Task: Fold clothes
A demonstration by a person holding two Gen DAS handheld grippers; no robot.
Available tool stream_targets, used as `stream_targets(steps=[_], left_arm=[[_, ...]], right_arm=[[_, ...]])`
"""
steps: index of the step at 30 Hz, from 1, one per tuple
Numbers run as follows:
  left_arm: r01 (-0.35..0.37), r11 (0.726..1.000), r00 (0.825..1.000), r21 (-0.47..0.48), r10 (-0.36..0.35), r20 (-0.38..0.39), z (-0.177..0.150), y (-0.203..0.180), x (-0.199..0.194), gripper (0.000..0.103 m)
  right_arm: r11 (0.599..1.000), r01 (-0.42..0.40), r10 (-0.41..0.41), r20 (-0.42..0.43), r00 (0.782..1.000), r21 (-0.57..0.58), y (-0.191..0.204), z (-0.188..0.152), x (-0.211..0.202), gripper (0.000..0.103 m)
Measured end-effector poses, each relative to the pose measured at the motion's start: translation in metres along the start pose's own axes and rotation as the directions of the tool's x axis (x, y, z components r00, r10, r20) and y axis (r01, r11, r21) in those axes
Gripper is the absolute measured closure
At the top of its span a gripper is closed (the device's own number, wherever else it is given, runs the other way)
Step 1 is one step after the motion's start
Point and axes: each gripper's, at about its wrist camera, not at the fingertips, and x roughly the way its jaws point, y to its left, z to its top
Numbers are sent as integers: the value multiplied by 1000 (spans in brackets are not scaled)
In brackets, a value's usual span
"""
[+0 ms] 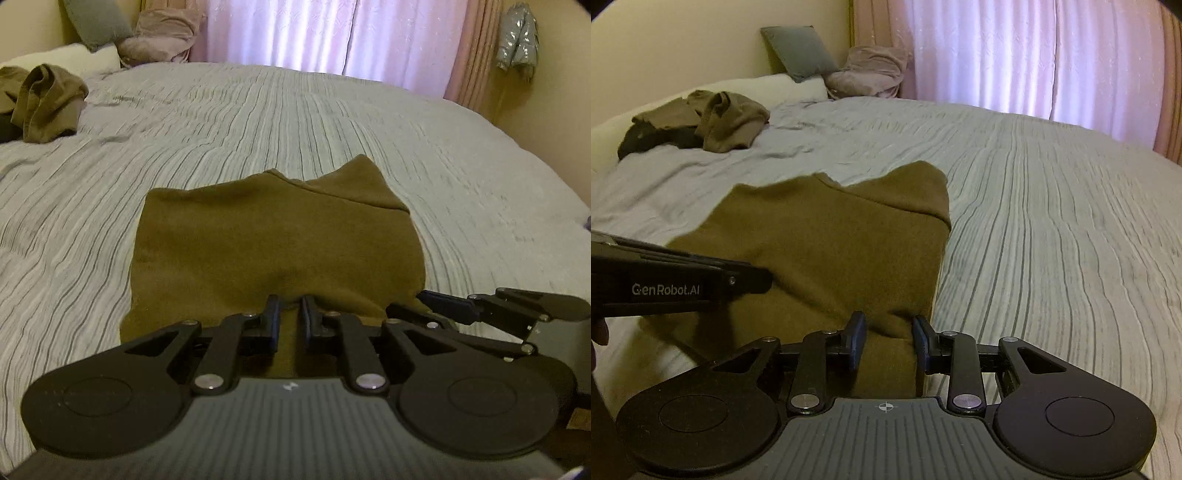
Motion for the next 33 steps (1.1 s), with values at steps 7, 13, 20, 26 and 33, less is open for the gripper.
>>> stream_targets(steps=[7, 13, 20, 26, 33], left_arm=[[23, 996, 999, -84, -20, 42, 2, 13, -36, 90], [-88, 989, 996, -116, 90, 8, -18, 35, -59, 91], [-110, 986, 994, -125, 112, 11, -21, 33, -81, 90], [-120, 983, 993, -138, 122, 2, -27, 23, -100, 82], [-133, 982, 991, -133, 130, -30, -47, 11, -132, 75]], right_arm=[[997, -35, 35, 6, 999, 74, -11, 12, -15, 71], [995, -49, 42, 81, 996, 85, -4, 15, -62, 71], [996, -2, -1, 31, 1000, 93, 3, 2, -57, 71], [993, 16, -14, -24, 1000, 114, 6, 0, -77, 70], [987, 35, -17, -114, 993, 156, 12, -19, -102, 70]])
